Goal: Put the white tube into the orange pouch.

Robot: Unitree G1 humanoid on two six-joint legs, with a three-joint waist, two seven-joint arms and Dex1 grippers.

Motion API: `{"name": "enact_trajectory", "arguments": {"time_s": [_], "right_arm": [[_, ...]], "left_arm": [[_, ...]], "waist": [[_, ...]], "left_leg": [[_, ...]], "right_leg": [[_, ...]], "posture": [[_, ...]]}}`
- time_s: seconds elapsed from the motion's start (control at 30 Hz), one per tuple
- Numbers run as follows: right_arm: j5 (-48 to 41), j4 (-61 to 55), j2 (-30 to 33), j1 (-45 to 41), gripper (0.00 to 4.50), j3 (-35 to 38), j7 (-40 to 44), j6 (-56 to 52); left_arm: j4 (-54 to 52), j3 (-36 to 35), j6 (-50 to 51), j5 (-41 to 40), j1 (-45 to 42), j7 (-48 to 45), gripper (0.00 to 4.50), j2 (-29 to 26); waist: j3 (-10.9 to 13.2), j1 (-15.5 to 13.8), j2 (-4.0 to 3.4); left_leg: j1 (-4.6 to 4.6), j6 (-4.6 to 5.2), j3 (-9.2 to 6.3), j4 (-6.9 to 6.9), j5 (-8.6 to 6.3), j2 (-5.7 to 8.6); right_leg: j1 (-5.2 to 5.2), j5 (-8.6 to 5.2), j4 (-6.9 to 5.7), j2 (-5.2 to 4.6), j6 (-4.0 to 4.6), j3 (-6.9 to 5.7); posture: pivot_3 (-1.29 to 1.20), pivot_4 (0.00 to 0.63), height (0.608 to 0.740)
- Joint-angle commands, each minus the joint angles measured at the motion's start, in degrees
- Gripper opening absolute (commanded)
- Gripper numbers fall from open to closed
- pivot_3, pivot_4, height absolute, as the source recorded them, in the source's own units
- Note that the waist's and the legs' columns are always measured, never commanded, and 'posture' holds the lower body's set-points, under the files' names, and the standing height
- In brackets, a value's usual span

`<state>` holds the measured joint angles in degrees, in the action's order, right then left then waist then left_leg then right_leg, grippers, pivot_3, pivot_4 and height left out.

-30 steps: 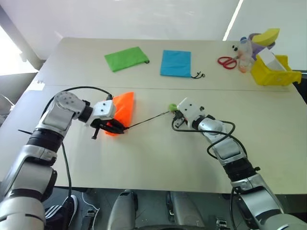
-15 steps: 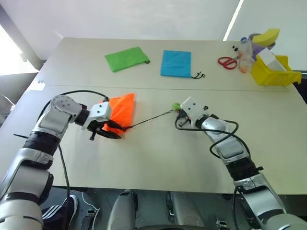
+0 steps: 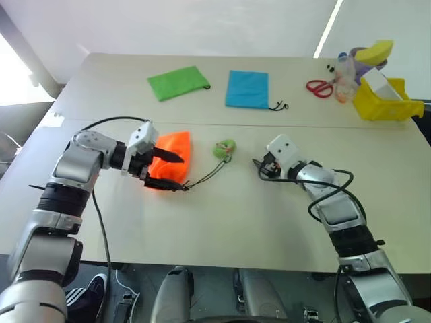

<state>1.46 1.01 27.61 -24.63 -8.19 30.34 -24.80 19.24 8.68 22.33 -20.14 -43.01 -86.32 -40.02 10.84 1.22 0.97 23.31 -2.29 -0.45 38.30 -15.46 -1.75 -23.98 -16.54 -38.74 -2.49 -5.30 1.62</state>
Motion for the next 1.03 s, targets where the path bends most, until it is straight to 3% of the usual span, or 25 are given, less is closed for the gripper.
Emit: {"name": "enact_trajectory", "arguments": {"time_s": [0.03, 0.2, 0.3, 0.53, 0.67, 0.87, 1.03], "right_arm": [[-4.13, -7.18, 3.31, 3.29, 3.89, 2.87, 5.66, -0.32], [-12.57, -14.72, 4.51, 7.3, 3.89, 9.0, 9.6, -2.57], [-18.77, -21.75, 2.89, 12.18, 3.89, 10.83, 11.9, -2.23], [-17.81, -24.61, 1.62, 18.4, 3.89, 8.08, 11.11, 3.14], [-16.42, -20.61, 2.98, 17.76, 3.89, 7.24, 12.17, 5.25], [-15.25, -16.62, 4.57, 14.83, 3.89, 6.27, 13.63, 6.15], [-14.74, -14.19, 5.14, 13.42, 3.89, 5.49, 14.91, 7.19]], "left_arm": [[-4.12, -7.17, 4.42, -4.97, -0.46, 6.32, 4.5, 1.24], [-9.03, -14.32, 5.96, -7.76, 3.9, 16.02, 4.5, 3.0], [-13.01, -17.82, 5.83, -6.93, 11.41, 23.09, 4.5, 3.23], [-15.89, -25.42, -0.46, -3.74, 22.87, 38.59, 4.5, 5.81], [-12.48, -29.94, -10.69, 0.89, 28.18, 47.56, 4.5, 7.2], [-6.05, -34.99, -17.98, 1.44, 32.2, 53.6, 4.5, 7.7], [-4.66, -34.87, -19.02, 0.38, 32.98, 53.35, 4.5, 7.22]], "waist": [[0.0, -0.17, 0.0], [0.0, 0.09, 0.0], [0.0, 0.1, 0.0], [0.02, -0.46, 0.04], [0.02, -0.26, 0.05], [0.02, -0.41, 0.06], [0.0, -0.63, 0.08]], "left_leg": [[0.0, 0.0, -0.02, 0.0, 0.0, 0.0], [-0.01, 0.0, 0.01, 0.02, 0.0, 0.0], [-0.11, 0.0, 0.04, -0.03, 0.0, -0.04], [-0.13, -0.38, 0.0, 0.04, 0.22, -0.02], [-1.13, -0.41, 0.09, -0.16, 0.24, -0.09], [-1.12, -0.36, 0.09, -0.15, 0.28, -0.09], [-1.02, -0.36, 0.02, -0.16, 0.28, -0.09]], "right_leg": [[0.0, 0.0, -0.01, 0.0, 0.0, -0.01], [0.0, 0.0, -0.02, -0.03, 0.0, 0.04], [0.02, 0.0, -0.07, 0.0, 0.0, 0.09], [0.09, 0.06, -0.14, -0.06, 0.07, 0.07], [1.23, 0.06, 0.55, -0.03, 0.38, 0.06], [1.24, 0.2, 0.61, -0.04, 0.31, 0.04], [1.19, 0.21, 0.63, -0.05, 0.28, -0.04]], "posture": [[0.0, 0.15, 0.74], [0.0, 0.15, 0.74], [0.0, 0.15, 0.74], [0.0, 0.15, 0.74], [0.0, 0.15, 0.74], [0.0, 0.15, 0.74], [0.0, 0.15, 0.74]]}}
